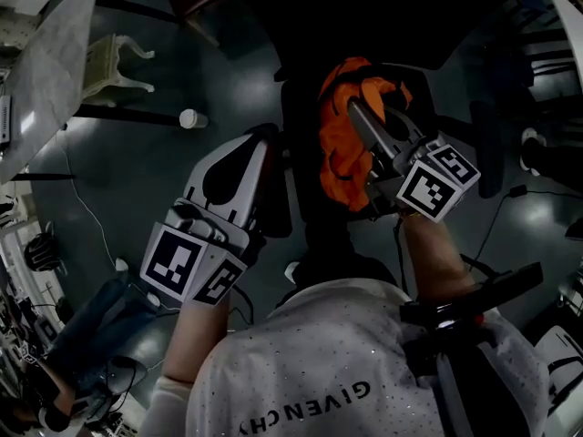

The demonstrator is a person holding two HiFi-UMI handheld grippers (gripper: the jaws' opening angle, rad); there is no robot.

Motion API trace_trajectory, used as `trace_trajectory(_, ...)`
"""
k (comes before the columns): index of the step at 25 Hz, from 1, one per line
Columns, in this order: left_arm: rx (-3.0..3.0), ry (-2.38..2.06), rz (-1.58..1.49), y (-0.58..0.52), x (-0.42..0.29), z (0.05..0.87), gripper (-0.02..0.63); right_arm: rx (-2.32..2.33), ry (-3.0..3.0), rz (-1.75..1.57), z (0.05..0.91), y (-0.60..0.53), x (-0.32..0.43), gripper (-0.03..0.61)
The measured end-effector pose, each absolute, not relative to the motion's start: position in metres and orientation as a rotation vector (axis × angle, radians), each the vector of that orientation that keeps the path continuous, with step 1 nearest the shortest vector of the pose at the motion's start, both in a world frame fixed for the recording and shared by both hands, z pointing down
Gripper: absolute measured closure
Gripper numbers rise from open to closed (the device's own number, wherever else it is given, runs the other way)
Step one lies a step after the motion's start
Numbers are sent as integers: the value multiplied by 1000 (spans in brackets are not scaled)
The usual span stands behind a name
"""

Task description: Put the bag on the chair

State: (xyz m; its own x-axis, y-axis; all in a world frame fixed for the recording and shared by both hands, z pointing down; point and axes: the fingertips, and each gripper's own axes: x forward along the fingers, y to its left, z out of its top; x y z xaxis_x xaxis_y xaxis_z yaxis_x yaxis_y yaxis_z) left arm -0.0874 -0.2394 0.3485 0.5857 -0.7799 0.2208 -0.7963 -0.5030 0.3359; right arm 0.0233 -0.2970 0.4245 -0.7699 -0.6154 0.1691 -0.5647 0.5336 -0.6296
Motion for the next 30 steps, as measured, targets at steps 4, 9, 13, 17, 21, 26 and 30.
trace_trajectory(4, 2431, -1266, 100, -238, -82, 351, 614, -1100, 2635, -1233, 458, -293, 37, 570)
trace_trajectory(9, 2420, -1269, 74, -246, -90, 347, 614, -1157, 2639, -1345, 494, -289, 36, 568)
trace_trajectory(13, 2390, -1237, 64, -253, -90, 362, 614, -1214, 2636, -1418, 528, -290, 38, 566)
trace_trajectory(17, 2375, -1218, 83, -258, -92, 367, 614, -1229, 2660, -1451, 546, -288, 37, 566)
trace_trajectory(21, 2365, -1232, 66, -265, -98, 362, 614, -1302, 2709, -1463, 564, -289, 39, 566)
trace_trajectory(26, 2361, -1232, 57, -265, -102, 366, 614, -1398, 2758, -1491, 586, -281, 51, 565)
trace_trajectory(30, 2384, -1228, 113, -249, -107, 387, 614, -1460, 2768, -1506, 593, -278, 69, 565)
